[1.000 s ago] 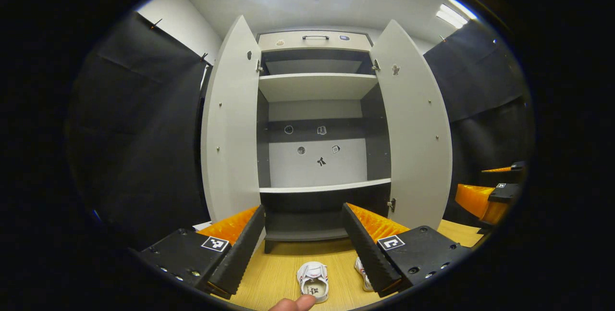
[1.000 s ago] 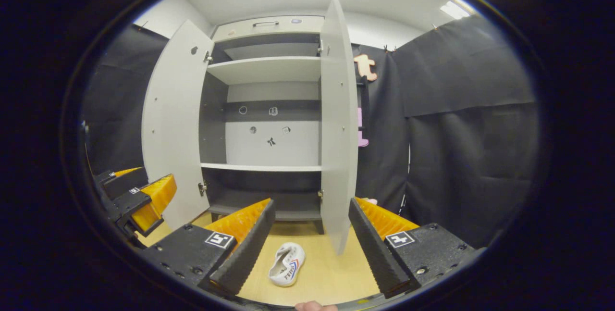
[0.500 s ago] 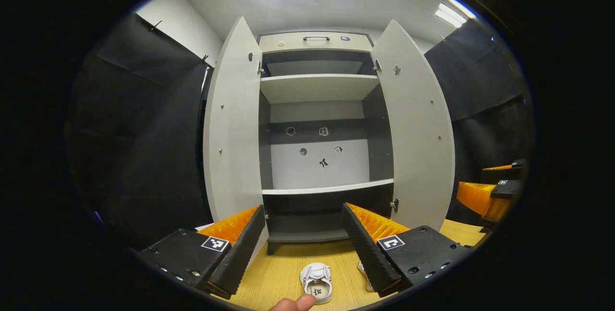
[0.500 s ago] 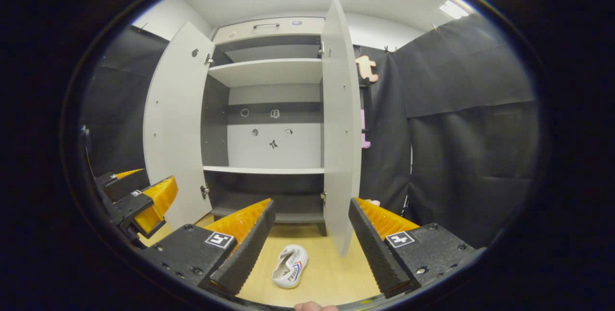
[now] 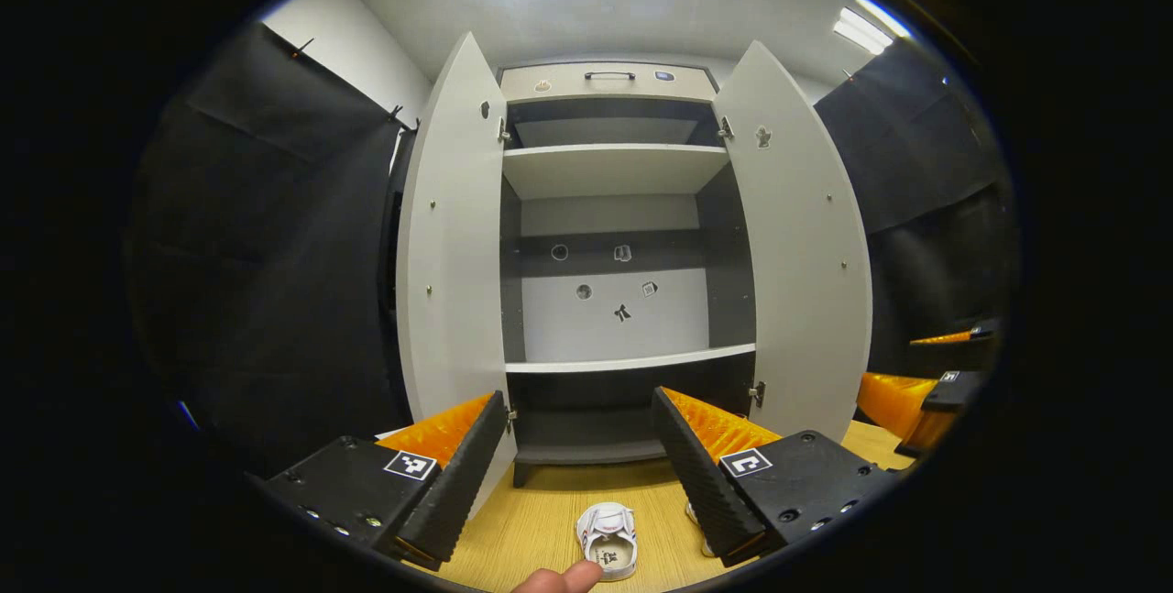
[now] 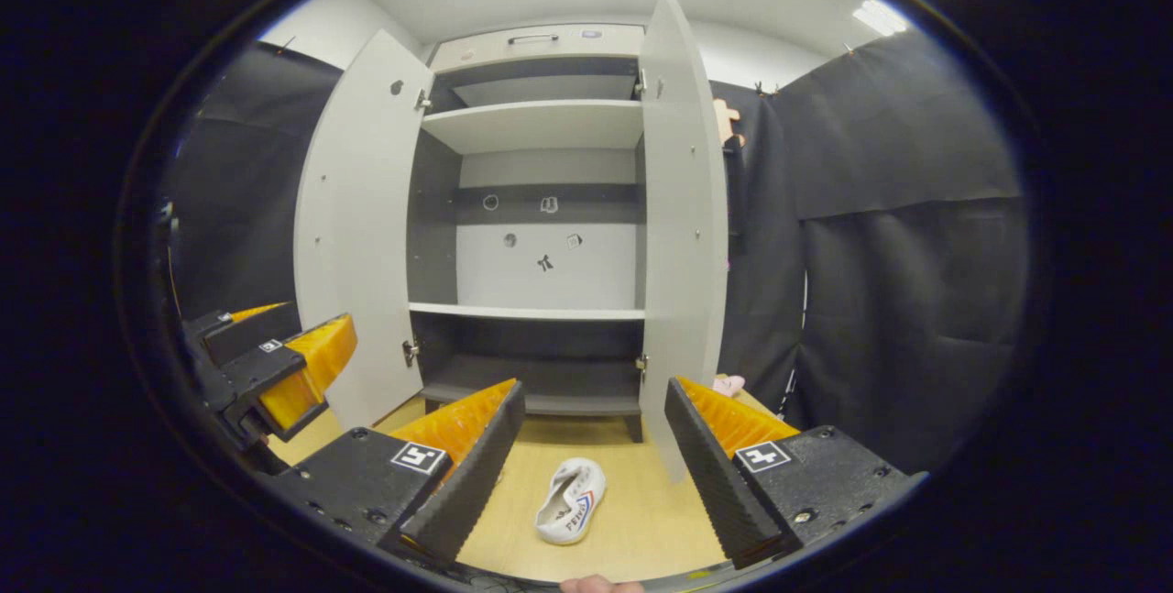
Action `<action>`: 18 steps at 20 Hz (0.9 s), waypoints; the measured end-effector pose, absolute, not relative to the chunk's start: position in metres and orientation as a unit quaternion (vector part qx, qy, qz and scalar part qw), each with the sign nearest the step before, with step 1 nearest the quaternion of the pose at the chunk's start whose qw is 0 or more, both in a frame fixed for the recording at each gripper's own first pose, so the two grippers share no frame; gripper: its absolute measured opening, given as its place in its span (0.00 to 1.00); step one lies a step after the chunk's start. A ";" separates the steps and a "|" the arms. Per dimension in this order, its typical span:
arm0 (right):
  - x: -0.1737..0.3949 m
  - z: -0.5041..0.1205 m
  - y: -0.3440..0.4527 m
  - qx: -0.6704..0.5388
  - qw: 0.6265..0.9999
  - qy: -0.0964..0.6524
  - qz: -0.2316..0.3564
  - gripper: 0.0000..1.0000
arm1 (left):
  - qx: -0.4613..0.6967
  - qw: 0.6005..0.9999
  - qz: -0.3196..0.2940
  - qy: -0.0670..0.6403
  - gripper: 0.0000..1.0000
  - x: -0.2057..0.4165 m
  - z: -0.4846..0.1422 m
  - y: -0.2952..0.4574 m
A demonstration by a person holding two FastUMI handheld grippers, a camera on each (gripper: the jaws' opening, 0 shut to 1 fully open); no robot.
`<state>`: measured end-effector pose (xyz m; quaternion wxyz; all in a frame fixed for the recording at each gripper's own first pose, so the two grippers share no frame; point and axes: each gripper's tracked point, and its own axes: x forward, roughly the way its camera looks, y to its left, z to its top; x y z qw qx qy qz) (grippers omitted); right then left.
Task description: Grab one shoe with the right hand and put it into the shoe cabinet, grab the other shoe with the left hand and put it into the shoe cabinet; then close the right door with the right hand and the left door with the left hand.
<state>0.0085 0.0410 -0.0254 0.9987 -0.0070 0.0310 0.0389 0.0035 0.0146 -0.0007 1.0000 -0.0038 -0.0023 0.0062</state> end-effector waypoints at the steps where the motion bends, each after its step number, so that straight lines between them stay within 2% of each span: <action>1: 0.010 -0.031 0.046 -0.006 0.998 0.036 0.045 1.00 | -0.004 1.000 0.007 -0.003 0.96 0.003 0.000 0.016; 5: 0.023 -0.066 0.067 -0.014 0.995 0.069 0.073 0.97 | -0.001 1.000 0.014 -0.003 0.96 0.002 0.000 0.025; 9: 0.045 -0.123 0.095 -0.003 0.985 0.131 0.114 1.00 | -0.002 1.000 0.018 0.002 0.96 -0.001 -0.005 0.037; 15: 0.080 -0.213 0.111 0.030 0.962 0.239 0.128 1.00 | 0.005 0.999 0.039 0.009 0.96 -0.001 -0.016 0.066; 18: 0.095 -0.249 0.115 0.037 0.951 0.281 0.127 0.94 | 0.005 0.999 0.043 0.017 0.96 0.001 -0.024 0.075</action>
